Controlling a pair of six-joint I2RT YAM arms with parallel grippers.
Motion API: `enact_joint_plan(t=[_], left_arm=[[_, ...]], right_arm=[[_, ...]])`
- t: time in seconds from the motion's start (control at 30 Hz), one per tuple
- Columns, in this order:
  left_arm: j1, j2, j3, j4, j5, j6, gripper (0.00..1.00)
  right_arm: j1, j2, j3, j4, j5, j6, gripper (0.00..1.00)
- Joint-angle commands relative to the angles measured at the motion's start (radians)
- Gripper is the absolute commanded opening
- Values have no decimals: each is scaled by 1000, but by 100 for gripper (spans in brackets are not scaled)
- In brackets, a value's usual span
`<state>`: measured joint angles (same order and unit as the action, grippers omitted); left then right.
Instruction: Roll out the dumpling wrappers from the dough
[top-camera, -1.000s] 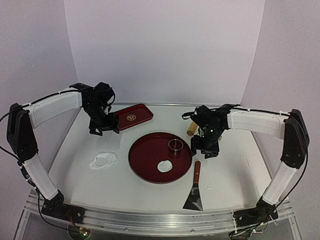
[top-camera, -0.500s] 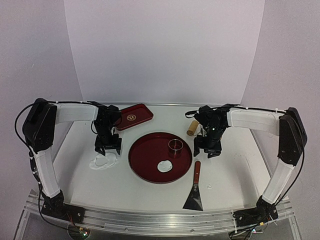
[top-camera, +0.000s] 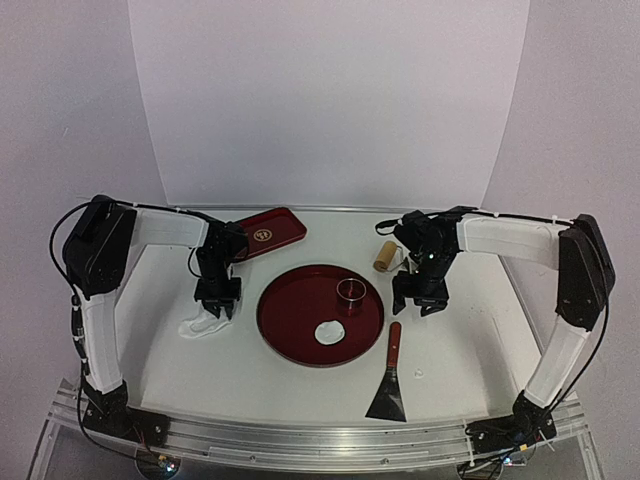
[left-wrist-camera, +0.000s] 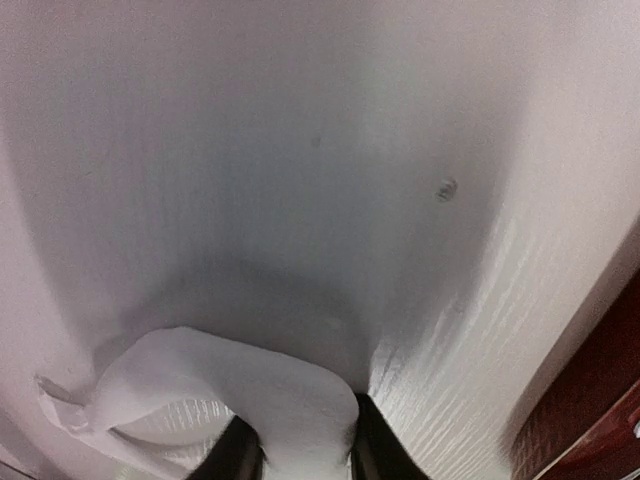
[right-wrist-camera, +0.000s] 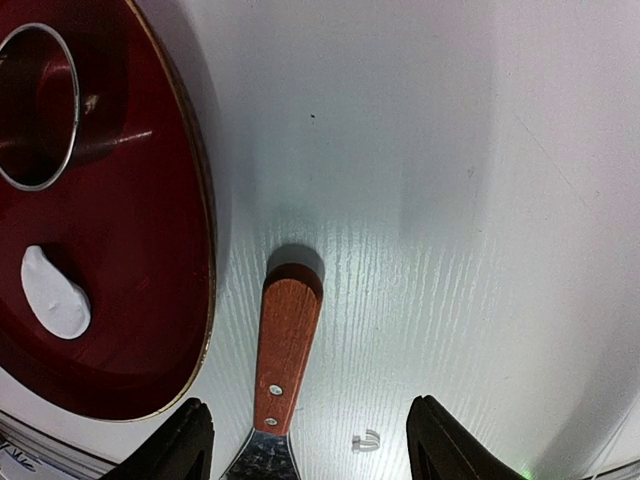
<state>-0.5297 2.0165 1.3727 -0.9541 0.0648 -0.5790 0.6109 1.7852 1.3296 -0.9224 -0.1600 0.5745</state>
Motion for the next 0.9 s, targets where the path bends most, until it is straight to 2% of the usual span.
enact_joint_plan(t=[0.0,0.03,0.17,0.33,0.43,0.67,0.87], left_arm=[[2,44,40,-2,-41,7,4],[2,40,56,-14,-52,12,1],[-5,-29,191,-118,-95,40,0],[-29,-122,388,-96,51,118,0],[-41,-104,463,-61,157,143,0],[-107,-8,571,25,299,190,0],[-112,66,577,144,404,154,0]], right_arm=[[-11,27,34,-35,1,-33,67],[-14,28,36,-36,1,-35,67],[-23,31,43,-38,6,-41,67],[-34,42,58,-39,12,-46,67],[-36,53,67,-41,9,-49,67],[-40,47,65,-41,16,-48,67],[-46,35,55,-43,20,-46,67]])
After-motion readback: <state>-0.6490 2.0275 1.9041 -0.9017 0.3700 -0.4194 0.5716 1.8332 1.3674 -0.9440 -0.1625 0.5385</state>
